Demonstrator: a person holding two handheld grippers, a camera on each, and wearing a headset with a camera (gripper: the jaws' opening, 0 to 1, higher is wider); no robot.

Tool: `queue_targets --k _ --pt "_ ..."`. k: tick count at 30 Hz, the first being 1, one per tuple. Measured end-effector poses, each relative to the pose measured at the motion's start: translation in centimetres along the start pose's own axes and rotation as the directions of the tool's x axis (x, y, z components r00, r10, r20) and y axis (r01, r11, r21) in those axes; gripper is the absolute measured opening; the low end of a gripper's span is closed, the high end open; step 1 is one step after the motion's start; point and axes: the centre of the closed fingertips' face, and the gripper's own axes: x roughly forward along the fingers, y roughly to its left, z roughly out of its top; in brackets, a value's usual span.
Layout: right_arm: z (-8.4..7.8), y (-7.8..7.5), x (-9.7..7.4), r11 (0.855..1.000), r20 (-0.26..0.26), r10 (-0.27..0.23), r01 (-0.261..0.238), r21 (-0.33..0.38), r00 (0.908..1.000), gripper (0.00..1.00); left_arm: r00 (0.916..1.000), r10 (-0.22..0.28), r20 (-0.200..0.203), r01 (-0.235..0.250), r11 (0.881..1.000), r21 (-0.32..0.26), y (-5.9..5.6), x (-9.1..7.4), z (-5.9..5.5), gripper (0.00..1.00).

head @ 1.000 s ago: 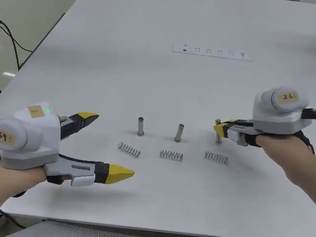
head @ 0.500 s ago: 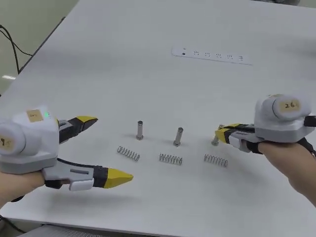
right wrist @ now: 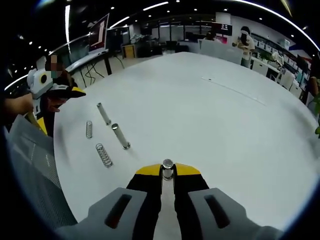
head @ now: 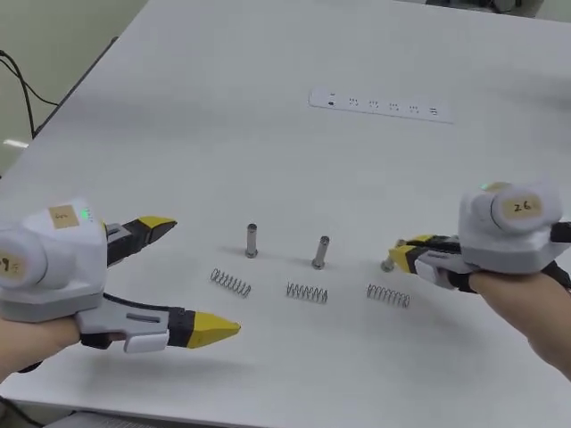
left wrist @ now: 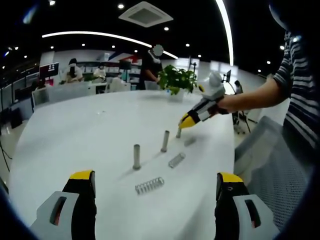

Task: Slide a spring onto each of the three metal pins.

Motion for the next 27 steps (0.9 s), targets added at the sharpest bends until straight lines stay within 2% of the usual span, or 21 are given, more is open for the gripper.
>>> queue_targets --k 17,21,27 --pt "-0.07 0.8 -0.17 0.999 -0.001 0.032 -0.032 0.006 0.9995 0.06 0.9999 -0.002 -0.01 0.002 1.0 -0.004 0.01 -0.09 -0.33 0.98" --pt "0.34 0.74 -0.25 0.999 0.018 0.034 -0.034 0.011 0.9993 0.12 1.0 -0.004 -0.006 0.004 1.0 -0.002 -0.11 -0.01 -0.23 0.98" --pt "0.44 0.76 -0.38 1.0 0.02 0.031 -0.031 0.001 0.9993 0.18 1.0 -0.008 -0.003 0.008 1.0 0.001 -0.2 0.08 -0.04 0.98"
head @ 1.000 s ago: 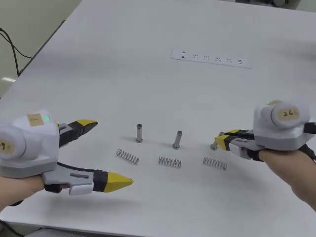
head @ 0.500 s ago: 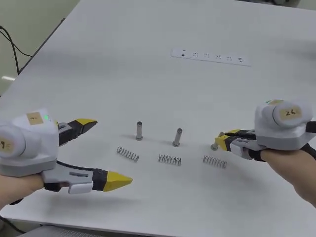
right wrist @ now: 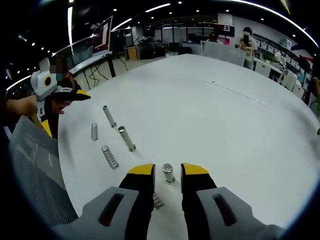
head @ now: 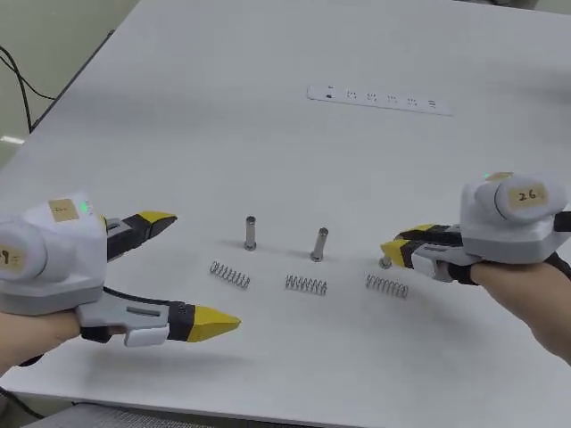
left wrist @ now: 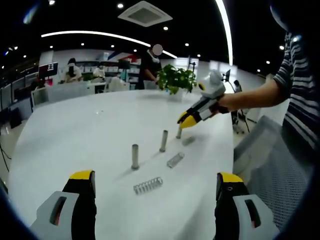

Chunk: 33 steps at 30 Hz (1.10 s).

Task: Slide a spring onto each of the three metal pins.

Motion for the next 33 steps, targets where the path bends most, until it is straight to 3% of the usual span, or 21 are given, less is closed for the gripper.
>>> queue_targets --k 21,33 --pt "0.4 0.5 -0.8 1.0 0.044 0.02 -0.02 0.007 0.9988 0.36 1.0 -0.006 0.001 0.006 1.0 0.002 0.1 0.3 0.3 0.98" --pt "0.9 0.6 -1.2 0.997 0.062 0.036 -0.031 -0.077 0.9974 0.42 1.0 -0.006 0.001 0.006 1.0 0.007 0.1 0.4 0.7 0.98"
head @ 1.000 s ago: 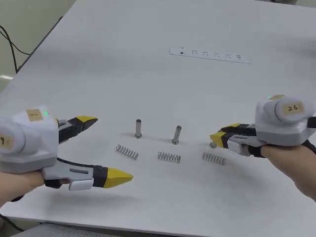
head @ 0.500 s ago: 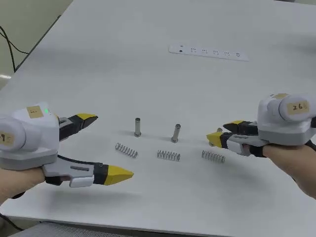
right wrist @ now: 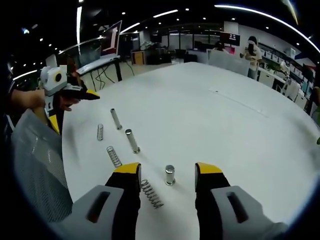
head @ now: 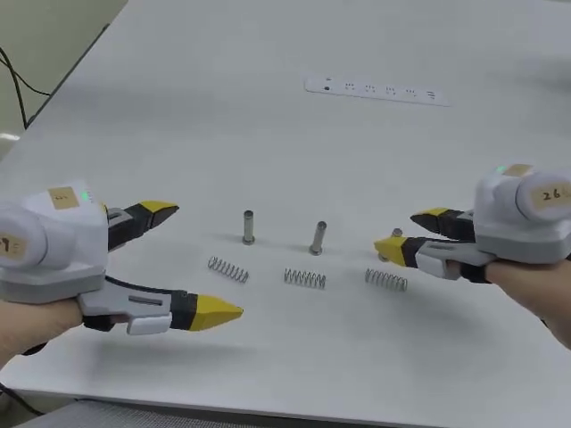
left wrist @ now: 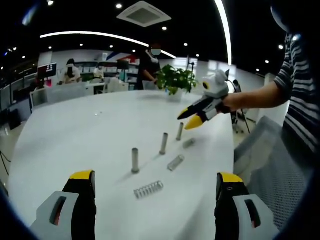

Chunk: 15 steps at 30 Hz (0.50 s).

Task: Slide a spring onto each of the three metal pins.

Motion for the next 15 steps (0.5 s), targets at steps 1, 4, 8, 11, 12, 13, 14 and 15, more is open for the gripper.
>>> queue_targets --k 1,4,8,11,12,13,14,15 --pt "0.07 0.08 -0.01 1.0 0.002 0.004 -0.004 -0.009 1.0 0.43 1.0 0.0 0.001 0.0 1.0 0.001 0.03 -0.01 0.04 0.98" --pt "0.11 -0.05 0.02 0.999 -0.006 0.002 -0.003 -0.045 1.0 0.44 1.0 -0.001 -0.001 0.001 1.0 0.002 0.12 -0.06 0.09 0.98" --pt "0.08 -0.05 0.0 0.997 -0.015 0.006 -0.007 -0.079 0.9999 0.46 1.0 -0.001 -0.006 0.001 1.0 0.003 0.27 -0.1 0.04 0.98" --pt "0.01 0.01 -0.17 0.995 -0.025 0.011 -0.013 -0.103 0.9996 0.46 1.0 0.001 -0.009 -0.001 1.0 0.001 0.41 -0.11 -0.01 0.98" --pt "0.06 -0.07 -0.3 0.993 -0.025 0.011 -0.014 -0.119 0.9996 0.46 1.0 0.002 -0.009 -0.002 1.0 0.002 0.46 -0.13 -0.03 0.98" --pt "0.09 -0.12 -0.42 0.992 -0.026 0.009 -0.013 -0.128 0.9996 0.47 1.0 0.002 -0.009 -0.002 1.0 0.001 0.49 -0.14 -0.02 0.98" --pt "0.1 -0.16 -0.54 0.991 -0.026 0.008 -0.011 -0.134 0.9996 0.47 1.0 0.002 -0.009 -0.002 1.0 -0.001 0.52 -0.15 -0.01 0.98" --pt "0.13 -0.2 -0.75 0.99 -0.027 0.008 -0.012 -0.141 0.9996 0.47 1.0 0.003 -0.008 -0.003 1.0 -0.001 0.6 -0.16 0.0 0.98"
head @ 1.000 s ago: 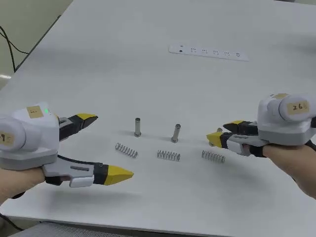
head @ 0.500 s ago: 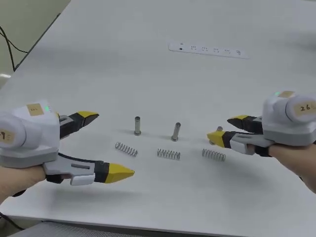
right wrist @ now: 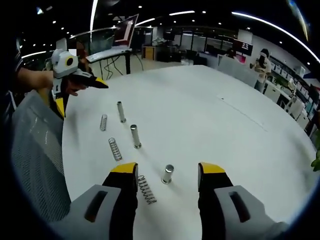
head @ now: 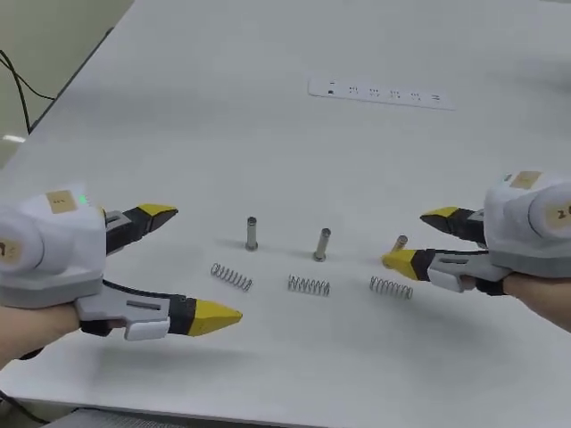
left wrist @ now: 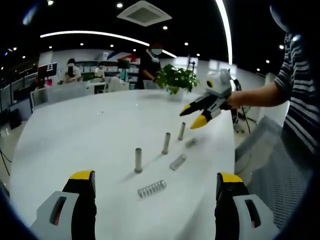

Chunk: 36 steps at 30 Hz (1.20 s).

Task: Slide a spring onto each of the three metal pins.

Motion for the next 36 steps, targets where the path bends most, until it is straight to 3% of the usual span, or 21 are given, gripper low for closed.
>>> queue_targets --k 3,10,12,17,24,28,36 --pt "-0.2 -0.1 -0.4 1.0 -0.008 0.004 -0.004 -0.02 1.0 0.46 1.0 0.0 -0.001 0.0 1.0 0.002 0.1 0.0 0.0 0.98" --pt "-1.4 0.5 -0.9 0.987 -0.071 0.02 -0.031 -0.156 0.9973 0.45 1.0 -0.005 -0.002 0.005 1.0 0.002 -0.1 0.2 0.0 0.98" --pt "-1.6 0.9 -1.1 0.978 -0.088 0.032 -0.049 -0.203 0.9956 0.43 1.0 -0.007 0.002 0.007 1.0 0.001 -0.1 0.3 0.1 0.98" --pt "-2.0 1.9 -1.3 0.937 -0.132 0.036 -0.08 -0.34 0.9906 0.36 1.0 -0.006 -0.001 0.006 1.0 0.004 -0.2 0.2 0.0 0.98" --pt "-2.9 2.8 -0.9 0.923 -0.162 0.063 -0.119 -0.366 0.9848 0.31 1.0 -0.005 -0.005 0.005 1.0 0.002 -0.2 0.0 -0.2 0.98" --pt "-3.6 3.1 -0.5 0.922 -0.176 0.081 -0.141 -0.361 0.981 0.27 1.0 -0.003 -0.007 0.003 1.0 0.001 -0.2 -0.2 -0.4 0.98" --pt "-5.5 3.7 0.6 0.909 -0.242 0.105 -0.192 -0.371 0.9645 0.18 1.0 -0.003 -0.008 0.003 1.0 -0.004 -0.3 -0.3 -0.5 0.98"
